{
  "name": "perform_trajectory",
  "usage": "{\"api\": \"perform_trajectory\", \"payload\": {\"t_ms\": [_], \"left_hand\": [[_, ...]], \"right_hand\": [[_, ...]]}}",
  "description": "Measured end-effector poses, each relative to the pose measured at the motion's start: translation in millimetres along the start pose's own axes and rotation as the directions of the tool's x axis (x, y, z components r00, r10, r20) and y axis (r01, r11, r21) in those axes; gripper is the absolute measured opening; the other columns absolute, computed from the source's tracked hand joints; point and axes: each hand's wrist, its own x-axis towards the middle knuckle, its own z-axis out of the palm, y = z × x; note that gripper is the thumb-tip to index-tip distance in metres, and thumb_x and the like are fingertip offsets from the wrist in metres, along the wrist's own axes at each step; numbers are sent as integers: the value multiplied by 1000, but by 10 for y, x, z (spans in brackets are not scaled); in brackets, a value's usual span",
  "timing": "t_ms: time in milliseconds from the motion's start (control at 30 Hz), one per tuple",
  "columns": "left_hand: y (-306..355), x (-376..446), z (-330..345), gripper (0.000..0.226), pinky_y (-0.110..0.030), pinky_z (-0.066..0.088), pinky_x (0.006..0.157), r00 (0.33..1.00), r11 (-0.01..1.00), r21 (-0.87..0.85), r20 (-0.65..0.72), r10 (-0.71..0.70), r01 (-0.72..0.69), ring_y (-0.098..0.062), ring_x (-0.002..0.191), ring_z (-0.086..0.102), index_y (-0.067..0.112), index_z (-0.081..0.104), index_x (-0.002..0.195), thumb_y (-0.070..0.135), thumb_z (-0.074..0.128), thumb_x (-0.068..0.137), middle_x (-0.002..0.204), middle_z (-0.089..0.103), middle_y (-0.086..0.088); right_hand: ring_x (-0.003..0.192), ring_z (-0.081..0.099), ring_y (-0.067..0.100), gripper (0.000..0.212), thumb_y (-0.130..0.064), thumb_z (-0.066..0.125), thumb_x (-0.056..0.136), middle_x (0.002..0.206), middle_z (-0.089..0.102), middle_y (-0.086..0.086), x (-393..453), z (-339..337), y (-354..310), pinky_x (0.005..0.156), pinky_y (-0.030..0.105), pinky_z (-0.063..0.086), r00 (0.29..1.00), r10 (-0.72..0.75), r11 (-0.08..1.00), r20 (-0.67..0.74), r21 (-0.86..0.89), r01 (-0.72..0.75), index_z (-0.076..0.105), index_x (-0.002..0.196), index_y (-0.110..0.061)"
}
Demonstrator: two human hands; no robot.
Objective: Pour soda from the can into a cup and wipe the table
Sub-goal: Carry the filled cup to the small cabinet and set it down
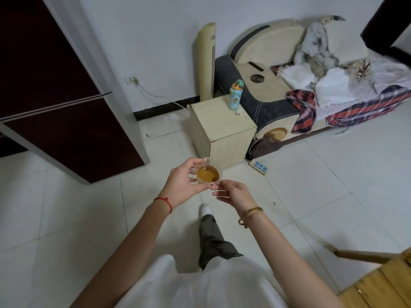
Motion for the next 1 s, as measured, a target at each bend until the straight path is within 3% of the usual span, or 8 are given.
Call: {"api": "perform_trajectory", "payload": {"t_ms": [233, 467, 533, 767, 933, 1000], "left_hand": [[28, 1271, -339, 64, -22, 54, 90, 1000, 999, 37, 13, 16, -16, -2, 110, 57, 25, 58, 123, 21, 88, 67, 114, 61, 19], [213, 2645, -634, 64, -3, 47, 78, 998, 998, 31, 36, 46, -47, 14, 100, 53, 25, 56, 122, 21, 88, 67, 108, 57, 23], [233, 2986, -696, 66, -3, 47, 79, 997, 998, 23, 60, 51, -53, 17, 100, 52, 26, 56, 124, 23, 88, 66, 109, 57, 24], [179, 4221, -782, 68, 0, 45, 77, 977, 997, 27, 202, 65, -72, 0, 109, 54, 22, 54, 127, 23, 86, 67, 121, 58, 11], [34, 5133, -776, 67, -23, 53, 92, 938, 992, 4, 326, 116, -124, -8, 120, 54, 22, 55, 126, 15, 87, 68, 126, 58, 12], [25, 5465, -808, 67, -20, 52, 90, 911, 988, 17, 390, 137, -155, -7, 120, 53, 25, 53, 127, 14, 86, 69, 126, 57, 13]], "right_hand": [[81, 63, 21, 32, -13, 38, 100, 99, 69, 15, 1168, 93, -632, 82, 31, 54, 1000, 10, 1000, -8, 22, -10, 65, 108, 1], [76, 62, 22, 31, -10, 38, 100, 88, 69, 12, 2271, 102, -1506, 75, 30, 52, 999, -25, 998, -35, 50, 27, 66, 87, -7], [77, 62, 23, 32, -10, 38, 100, 87, 68, 11, 2541, 103, -1693, 75, 28, 53, 999, -27, 999, -46, 44, 29, 66, 85, -8], [80, 63, 21, 30, -11, 36, 101, 98, 68, 13, 3426, 46, -2130, 72, 25, 54, 989, 16, 997, -148, 79, -4, 65, 101, -2], [79, 64, 19, 32, -14, 36, 101, 98, 69, 10, 4068, 29, -2340, 76, 27, 54, 965, 54, 990, -256, 139, -19, 63, 111, 0], [80, 64, 18, 31, -15, 37, 101, 97, 68, 9, 4281, 51, -2442, 77, 27, 54, 949, 75, 984, -305, 175, -22, 63, 112, 0]]}}
